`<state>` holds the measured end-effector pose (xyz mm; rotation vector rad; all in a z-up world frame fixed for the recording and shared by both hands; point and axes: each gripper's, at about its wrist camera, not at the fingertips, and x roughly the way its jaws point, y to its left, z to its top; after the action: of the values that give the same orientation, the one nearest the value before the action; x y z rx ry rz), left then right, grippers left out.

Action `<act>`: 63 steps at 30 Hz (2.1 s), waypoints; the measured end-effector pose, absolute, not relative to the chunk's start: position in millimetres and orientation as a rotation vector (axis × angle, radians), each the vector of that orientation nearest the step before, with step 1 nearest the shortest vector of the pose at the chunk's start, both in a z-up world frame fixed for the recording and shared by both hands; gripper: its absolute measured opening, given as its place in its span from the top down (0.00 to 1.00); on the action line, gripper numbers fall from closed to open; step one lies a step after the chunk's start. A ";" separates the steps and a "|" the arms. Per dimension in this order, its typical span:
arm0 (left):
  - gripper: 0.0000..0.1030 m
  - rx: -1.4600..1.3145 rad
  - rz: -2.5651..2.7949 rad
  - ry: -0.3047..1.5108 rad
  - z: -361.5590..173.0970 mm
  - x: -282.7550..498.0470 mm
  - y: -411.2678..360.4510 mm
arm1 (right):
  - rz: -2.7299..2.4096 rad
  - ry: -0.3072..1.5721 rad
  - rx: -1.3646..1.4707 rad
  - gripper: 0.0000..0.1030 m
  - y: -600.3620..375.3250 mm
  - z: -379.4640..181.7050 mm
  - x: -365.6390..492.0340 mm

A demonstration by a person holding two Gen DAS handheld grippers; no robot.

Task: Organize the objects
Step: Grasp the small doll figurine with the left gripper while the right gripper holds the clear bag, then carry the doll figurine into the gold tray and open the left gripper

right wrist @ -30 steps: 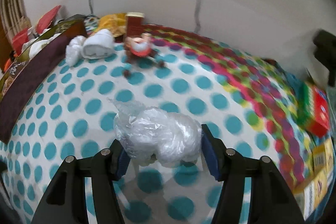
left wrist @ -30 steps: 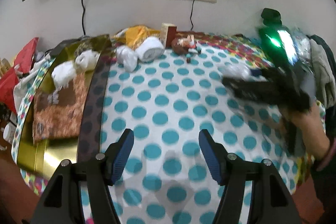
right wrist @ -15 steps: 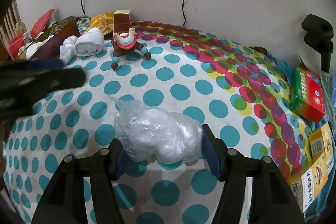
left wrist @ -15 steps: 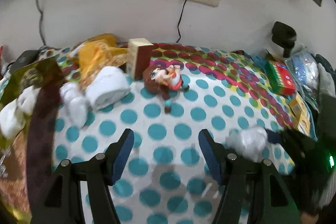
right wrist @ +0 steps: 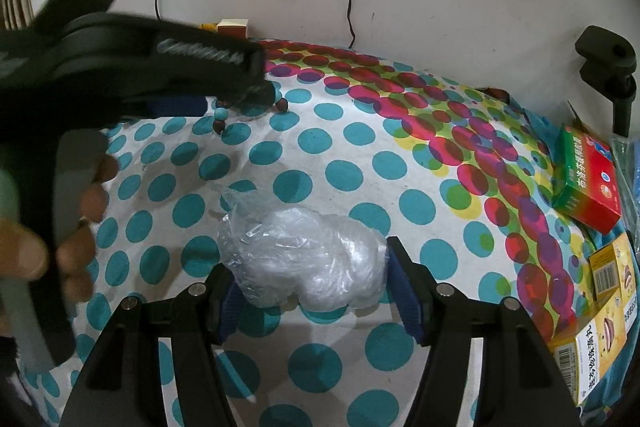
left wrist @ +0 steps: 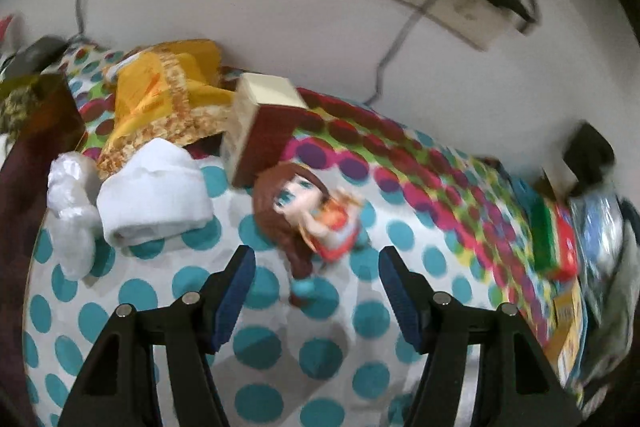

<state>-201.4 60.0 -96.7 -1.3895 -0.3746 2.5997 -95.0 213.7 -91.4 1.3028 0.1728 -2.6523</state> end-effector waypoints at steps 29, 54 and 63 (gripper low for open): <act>0.32 -1.284 2.789 -0.348 -106.4 -216.5 68.6 | -2.653 0.170 1.304 0.37 211.6 -92.6 -94.7; 0.44 -1.260 2.722 -0.295 -105.5 -193.8 50.6 | -2.651 0.171 1.304 0.31 211.7 -93.9 -94.9; 0.44 -1.254 2.681 -0.231 -105.9 -160.6 38.6 | -2.651 0.172 1.304 0.30 212.4 -93.9 -93.5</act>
<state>-160.6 38.6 -105.9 -1.2539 -0.2313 2.6810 -93.5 212.4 -93.9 1.3038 0.1722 -2.6505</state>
